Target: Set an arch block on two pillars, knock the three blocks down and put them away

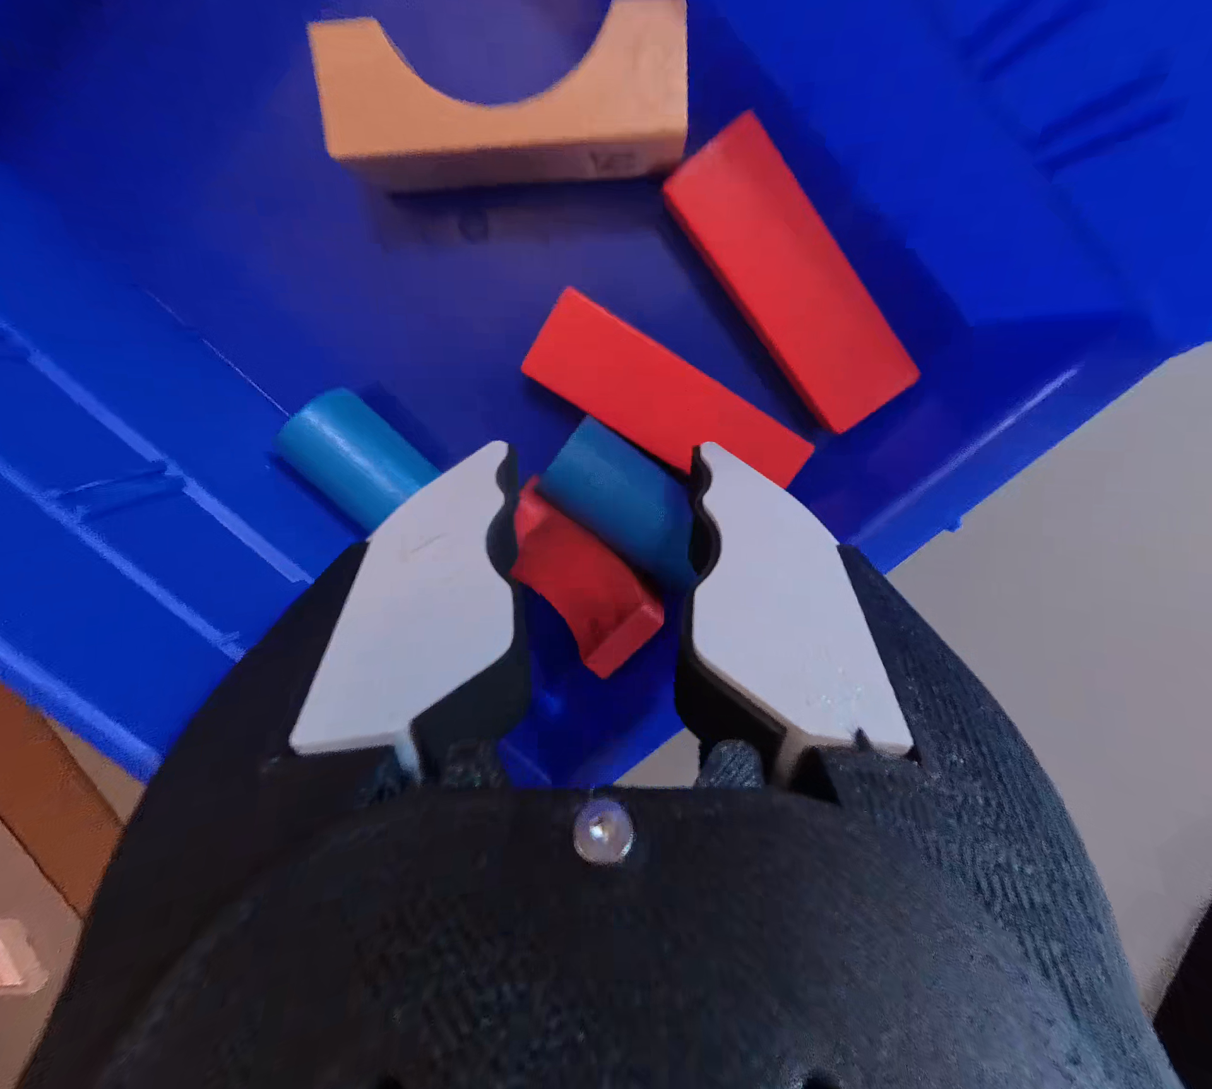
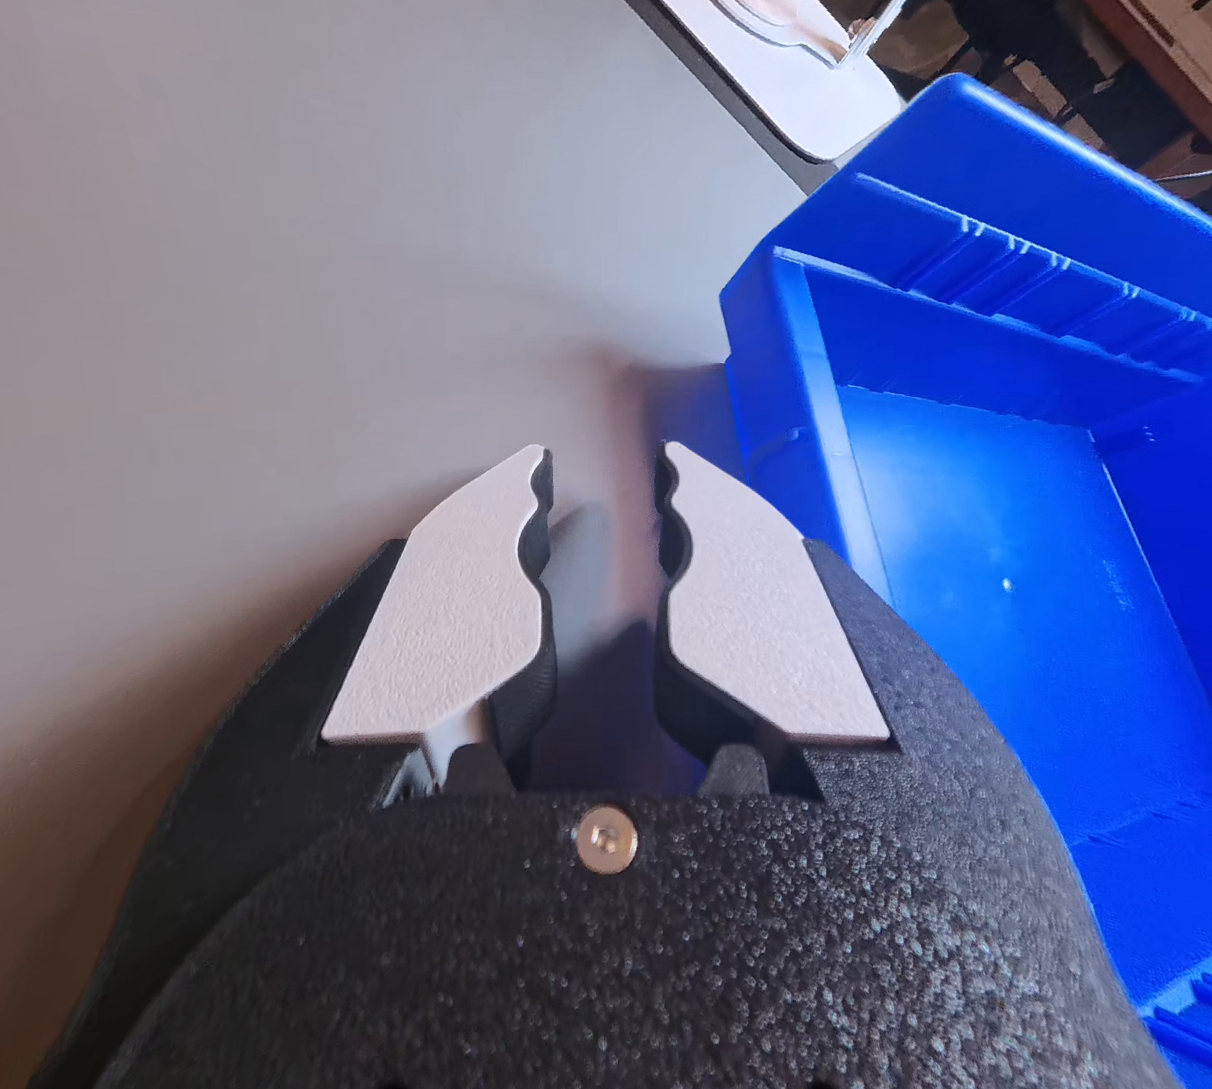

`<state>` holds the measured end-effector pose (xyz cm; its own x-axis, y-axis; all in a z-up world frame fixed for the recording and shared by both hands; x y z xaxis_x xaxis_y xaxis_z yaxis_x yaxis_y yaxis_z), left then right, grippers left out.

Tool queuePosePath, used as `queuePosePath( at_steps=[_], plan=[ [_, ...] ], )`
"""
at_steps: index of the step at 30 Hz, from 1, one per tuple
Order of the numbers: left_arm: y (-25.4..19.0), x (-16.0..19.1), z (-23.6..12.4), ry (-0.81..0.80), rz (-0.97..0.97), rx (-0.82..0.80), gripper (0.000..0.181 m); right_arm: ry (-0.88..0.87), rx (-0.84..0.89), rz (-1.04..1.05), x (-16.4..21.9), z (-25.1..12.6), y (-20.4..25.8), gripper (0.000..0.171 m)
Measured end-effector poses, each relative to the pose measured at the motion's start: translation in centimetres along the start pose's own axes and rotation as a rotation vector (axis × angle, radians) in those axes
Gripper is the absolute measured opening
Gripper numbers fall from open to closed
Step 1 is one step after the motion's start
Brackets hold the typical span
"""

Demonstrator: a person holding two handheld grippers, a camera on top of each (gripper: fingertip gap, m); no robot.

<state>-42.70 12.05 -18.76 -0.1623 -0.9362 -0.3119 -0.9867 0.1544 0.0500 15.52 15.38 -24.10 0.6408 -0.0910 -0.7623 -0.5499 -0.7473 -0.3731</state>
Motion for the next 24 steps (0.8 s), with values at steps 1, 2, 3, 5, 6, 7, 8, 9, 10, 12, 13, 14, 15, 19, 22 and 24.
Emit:
queuePosePath(
  at_steps=[1,2,3,5,6,7,8,9,10,12,13,14,15,19,22,24],
  plan=[
    [0.0,0.1,0.3,0.031,0.011,0.006,0.055,0.005,0.000,-0.010,0.0,0.1,0.1,0.029],
    [-0.1,0.1,0.5,0.057,0.026,0.018,0.057,0.006,0.000,-0.019,-0.1,0.1,0.3,0.029],
    [-0.2,0.0,0.8,0.083,0.042,0.039,0.057,0.007,-0.001,-0.025,-0.1,0.0,0.4,0.029],
    [-0.2,0.0,1.1,0.141,0.063,0.068,0.062,0.006,0.000,-0.032,-0.2,0.0,0.5,0.029],
    [-0.1,-0.2,1.1,0.158,0.072,0.072,0.063,0.003,0.000,-0.033,-0.2,-0.1,0.5,0.029],
    [0.0,-0.3,1.3,0.179,0.079,0.078,0.064,0.001,-0.002,-0.031,-0.2,-0.1,0.5,0.029],
    [0.0,-0.5,1.4,0.196,0.084,0.090,0.066,0.000,-0.004,-0.027,-0.2,-0.1,0.4,0.029],
    [0.1,-0.7,1.6,0.197,0.083,0.113,0.067,-0.001,-0.007,-0.023,-0.2,-0.1,0.4,0.029],
    [0.2,-1.1,1.8,0.184,0.068,0.137,0.066,-0.002,-0.009,-0.020,-0.2,-0.1,0.3,0.029],
    [0.6,-1.9,2.3,0.177,0.016,0.167,0.068,-0.002,-0.012,-0.017,-0.2,-0.1,0.3,0.029],
    [0.6,-2.3,2.4,0.171,0.007,0.167,0.067,-0.002,-0.012,-0.016,-0.2,-0.2,0.3,0.029],
    [0.5,-2.8,2.5,0.165,0.005,0.185,0.069,-0.003,-0.013,-0.016,-0.2,-0.2,0.3,0.029],
    [0.3,-3.1,2.8,0.170,0.001,0.207,0.071,-0.004,-0.014,-0.017,-0.2,-0.3,0.3,0.029],
    [-0.3,-4.6,3.6,0.179,-0.044,0.233,0.070,-0.001,-0.022,-0.017,-0.2,-0.4,0.2,0.029],
    [-0.5,-5.2,4.0,0.154,-0.064,0.266,0.061,0.002,-0.032,-0.019,-0.1,-0.4,0.2,0.029],
    [-0.5,-5.3,4.1,0.128,-0.067,0.303,0.052,0.003,-0.037,-0.023,-0.2,-0.4,0.3,0.029]
  ],
)
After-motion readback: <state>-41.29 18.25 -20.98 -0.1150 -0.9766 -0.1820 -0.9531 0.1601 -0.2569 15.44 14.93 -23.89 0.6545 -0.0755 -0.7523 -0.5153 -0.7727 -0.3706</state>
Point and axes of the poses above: each gripper's, where its closed fingertips meet, z out along the fingers, x out of its underside, y = z × x across the jaws, the point moved 10 cm from there along -z, back along the fingers, and after that the axes turned 1 degree about z, right-handed, at the moved point
